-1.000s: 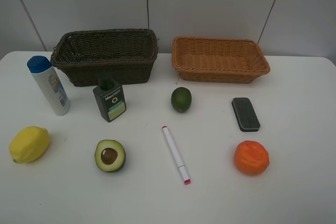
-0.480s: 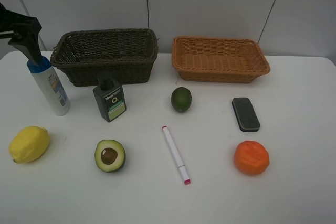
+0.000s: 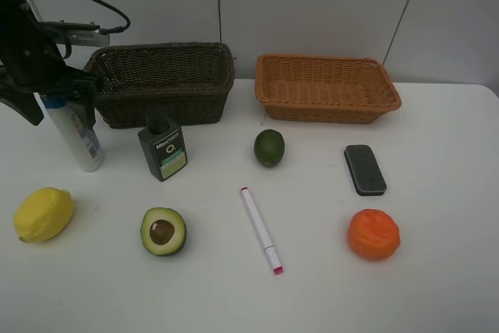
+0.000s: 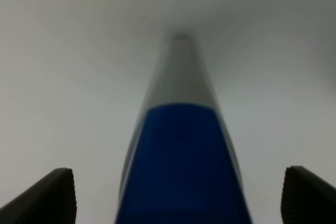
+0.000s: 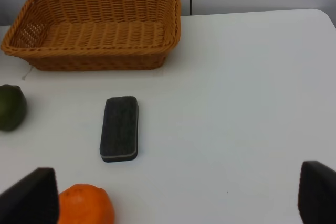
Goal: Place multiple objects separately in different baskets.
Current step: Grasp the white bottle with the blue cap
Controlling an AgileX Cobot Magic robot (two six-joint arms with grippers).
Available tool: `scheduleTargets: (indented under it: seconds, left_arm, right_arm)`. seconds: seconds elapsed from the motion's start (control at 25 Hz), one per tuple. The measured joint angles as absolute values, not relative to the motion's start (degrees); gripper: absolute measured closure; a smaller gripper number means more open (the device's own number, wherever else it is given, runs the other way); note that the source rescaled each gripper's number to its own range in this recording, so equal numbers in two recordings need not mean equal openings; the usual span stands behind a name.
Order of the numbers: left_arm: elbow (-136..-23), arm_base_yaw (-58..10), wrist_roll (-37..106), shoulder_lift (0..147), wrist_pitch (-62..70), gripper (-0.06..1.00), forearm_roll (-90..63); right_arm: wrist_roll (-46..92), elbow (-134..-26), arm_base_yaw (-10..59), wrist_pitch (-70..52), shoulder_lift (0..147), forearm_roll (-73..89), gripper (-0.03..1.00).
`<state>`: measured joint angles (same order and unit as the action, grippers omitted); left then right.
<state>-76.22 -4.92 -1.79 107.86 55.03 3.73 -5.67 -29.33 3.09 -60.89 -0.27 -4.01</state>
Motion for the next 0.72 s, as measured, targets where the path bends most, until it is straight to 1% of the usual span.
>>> scheduleTargets:
  seconds: [0.08, 0.12, 0.16, 0.2, 0.24, 0.32, 0.36, 0.4, 0.6, 0.72]
  left_arm:
    - [-76.2, -4.9, -1.8, 108.9, 54.2, -0.05, 3.7]
    - [-76.2, -4.9, -1.8, 109.3, 53.9, -0.02, 3.7]
    - [-76.2, -4.9, -1.8, 109.4, 53.9, 0.04, 3.7]
    - [-76.2, -4.9, -1.8, 109.5, 53.8, 0.16, 3.7]
    - [-76.2, -4.9, -1.8, 109.5, 53.8, 0.3, 3.7]
    - [-76.2, -4.9, -1.8, 109.5, 53.8, 0.73, 3.9]
    - [-76.3, -4.9, -1.8, 109.5, 53.8, 0.91, 4.1]
    - [-76.3, -4.9, -1.8, 109.5, 53.9, 0.94, 4.2]
    - [-76.6, -4.9, -2.0, 108.1, 56.0, 0.94, 4.7]
    - [-79.7, -4.9, -2.4, 105.1, 60.8, 0.94, 4.0]
  right_arm:
    - [-5.7, -29.3, 3.1, -60.9, -0.3, -4.0, -0.03]
    - [-5.7, -29.3, 3.1, -60.9, -0.3, -4.0, -0.03]
    - [-5.7, -29.3, 3.1, -60.9, -0.3, -4.0, -0.03]
    - [-5.7, -29.3, 3.1, -60.9, -0.3, -4.0, -0.03]
    - [-5.7, -29.3, 3.1, -60.9, -0.3, -4.0, -0.03]
    - [-5.7, -29.3, 3.1, -60.9, -0.3, -4.0, -0.03]
    - [-5.7, -29.3, 3.1, -60.9, -0.3, -4.0, -0.03]
    - [-5.7, -29.3, 3.1, -60.9, -0.3, -4.0, -0.03]
    - [-5.7, -29.3, 3.1, -60.9, -0.3, -4.0, -0.03]
    - [-5.7, -29.3, 3.1, -60.9, -0.3, -4.0, -0.03]
